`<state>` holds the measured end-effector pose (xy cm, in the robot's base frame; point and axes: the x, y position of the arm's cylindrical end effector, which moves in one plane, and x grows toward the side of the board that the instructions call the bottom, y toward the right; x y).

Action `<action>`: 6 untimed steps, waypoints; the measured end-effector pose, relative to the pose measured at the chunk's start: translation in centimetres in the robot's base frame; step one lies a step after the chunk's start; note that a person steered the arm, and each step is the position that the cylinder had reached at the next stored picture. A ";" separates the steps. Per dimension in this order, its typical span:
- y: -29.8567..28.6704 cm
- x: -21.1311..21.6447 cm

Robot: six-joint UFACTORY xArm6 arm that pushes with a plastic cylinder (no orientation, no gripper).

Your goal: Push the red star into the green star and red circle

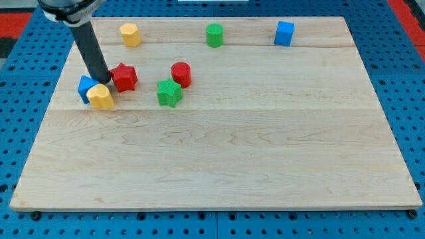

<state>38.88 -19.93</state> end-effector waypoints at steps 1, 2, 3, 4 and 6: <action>1.8 0.1; 4.9 1.2; 2.3 0.2; -1.5 -2.2; 2.4 -4.8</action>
